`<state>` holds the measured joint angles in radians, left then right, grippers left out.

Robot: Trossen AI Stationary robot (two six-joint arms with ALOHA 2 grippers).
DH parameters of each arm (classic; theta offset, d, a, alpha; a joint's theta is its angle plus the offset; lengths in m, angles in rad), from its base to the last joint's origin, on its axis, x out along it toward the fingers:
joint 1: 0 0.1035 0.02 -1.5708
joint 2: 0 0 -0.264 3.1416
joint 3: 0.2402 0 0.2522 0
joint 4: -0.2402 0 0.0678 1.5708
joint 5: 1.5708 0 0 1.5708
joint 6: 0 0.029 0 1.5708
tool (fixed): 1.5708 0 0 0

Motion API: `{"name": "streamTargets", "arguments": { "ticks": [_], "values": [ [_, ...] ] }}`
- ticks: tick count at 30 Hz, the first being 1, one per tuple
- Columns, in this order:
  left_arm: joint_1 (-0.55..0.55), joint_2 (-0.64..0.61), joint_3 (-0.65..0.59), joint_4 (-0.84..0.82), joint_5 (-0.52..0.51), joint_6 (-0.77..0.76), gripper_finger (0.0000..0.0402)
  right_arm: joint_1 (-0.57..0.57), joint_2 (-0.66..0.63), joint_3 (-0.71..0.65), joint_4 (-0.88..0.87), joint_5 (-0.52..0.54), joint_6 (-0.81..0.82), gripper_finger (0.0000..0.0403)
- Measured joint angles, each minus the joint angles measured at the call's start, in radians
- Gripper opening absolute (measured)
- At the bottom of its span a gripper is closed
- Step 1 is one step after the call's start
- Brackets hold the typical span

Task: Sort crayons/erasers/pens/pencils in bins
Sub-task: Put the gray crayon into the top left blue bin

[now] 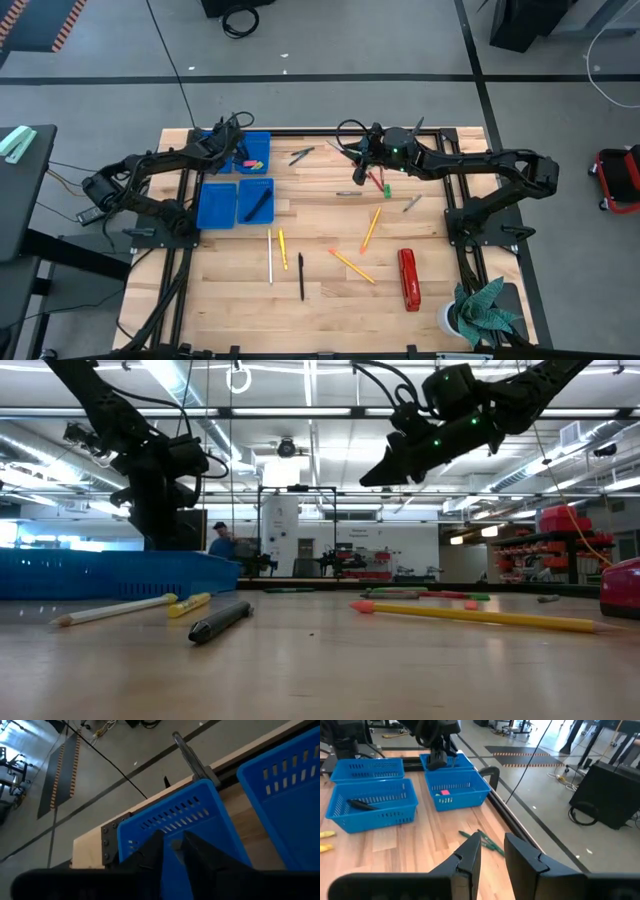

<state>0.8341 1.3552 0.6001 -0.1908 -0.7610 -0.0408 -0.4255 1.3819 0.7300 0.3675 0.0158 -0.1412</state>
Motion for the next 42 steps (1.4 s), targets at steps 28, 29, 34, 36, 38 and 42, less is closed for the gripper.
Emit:
{"name": "streamTargets", "arguments": {
  "ticks": [28,29,34,36,38,42],
  "values": [
    [-0.112,-0.001,0.197,-0.285,0.167,0.000,0.0180,0.000,-0.001,-0.001,-0.158,0.148,-0.147,0.0092],
    [-0.108,-0.001,0.197,-0.278,0.164,0.000,0.0177,0.000,-0.001,-0.001,-0.158,0.148,-0.147,0.0092],
    [-0.106,-0.001,0.197,-0.277,0.159,0.000,0.0169,0.000,-0.001,-0.001,-0.157,0.123,-0.147,0.0092],
    [-0.107,-0.001,0.197,-0.278,0.160,0.000,0.0167,0.000,-0.001,-0.001,-0.155,0.114,-0.147,0.0092],
    [-0.107,-0.001,0.197,-0.278,0.160,0.000,0.0167,0.000,-0.001,-0.001,-0.151,0.107,-0.148,0.0092],
    [-0.122,-0.001,0.198,-0.278,0.159,0.001,0.0167,0.000,-0.001,-0.001,-0.159,0.106,-0.134,0.0092]
  ]
}}
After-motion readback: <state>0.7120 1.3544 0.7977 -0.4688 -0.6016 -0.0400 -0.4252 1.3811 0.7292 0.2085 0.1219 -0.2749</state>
